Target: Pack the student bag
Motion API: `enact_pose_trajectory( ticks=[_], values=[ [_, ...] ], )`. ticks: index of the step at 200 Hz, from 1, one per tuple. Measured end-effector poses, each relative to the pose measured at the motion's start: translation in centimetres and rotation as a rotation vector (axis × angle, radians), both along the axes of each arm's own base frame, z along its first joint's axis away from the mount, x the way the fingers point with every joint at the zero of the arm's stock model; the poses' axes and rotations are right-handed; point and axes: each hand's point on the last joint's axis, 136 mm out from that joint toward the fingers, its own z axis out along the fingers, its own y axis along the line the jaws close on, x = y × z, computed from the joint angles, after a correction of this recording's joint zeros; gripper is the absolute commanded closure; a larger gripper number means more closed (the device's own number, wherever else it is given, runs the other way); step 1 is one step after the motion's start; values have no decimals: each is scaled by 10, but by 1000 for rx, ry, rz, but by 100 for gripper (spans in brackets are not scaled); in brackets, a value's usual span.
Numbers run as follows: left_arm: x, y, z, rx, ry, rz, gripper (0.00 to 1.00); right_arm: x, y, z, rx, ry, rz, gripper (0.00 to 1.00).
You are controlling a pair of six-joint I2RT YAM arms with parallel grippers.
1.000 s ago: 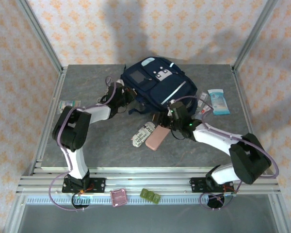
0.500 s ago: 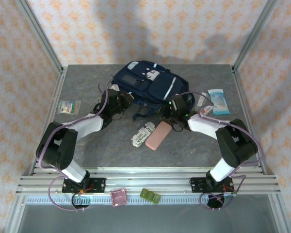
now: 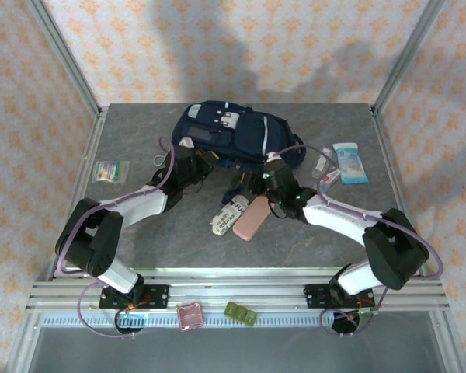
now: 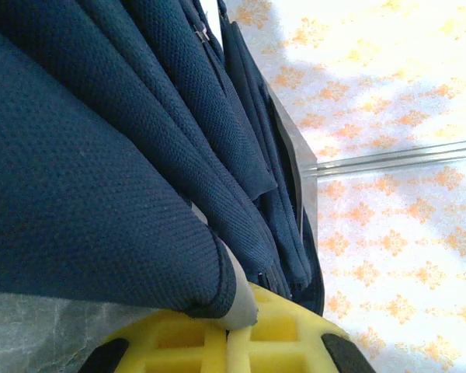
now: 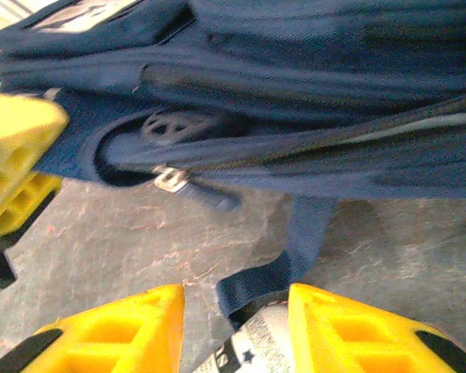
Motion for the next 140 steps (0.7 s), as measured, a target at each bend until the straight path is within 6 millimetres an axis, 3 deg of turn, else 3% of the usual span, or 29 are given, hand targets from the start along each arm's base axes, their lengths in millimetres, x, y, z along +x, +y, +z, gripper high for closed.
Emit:
enact_pose_trajectory(
  ticks=[34, 80, 107, 130, 140],
  values=[
    [0, -3, 2, -8, -1, -4, 100, 1, 11, -7, -27, -26, 17, 54],
    [2, -10, 15, -26, -23, -13, 100, 32, 20, -10, -81, -72, -29, 57],
    [3, -14, 20, -41, -25, -16, 100, 50, 22, 3, -89, -121, -76, 67],
    [4, -14, 24, -50, -37, -14, 100, 61, 20, 9, -102, -145, -126, 84],
    [5, -15, 26, -52, -41, -14, 100, 65, 19, 9, -115, -152, -138, 97]
  ],
)
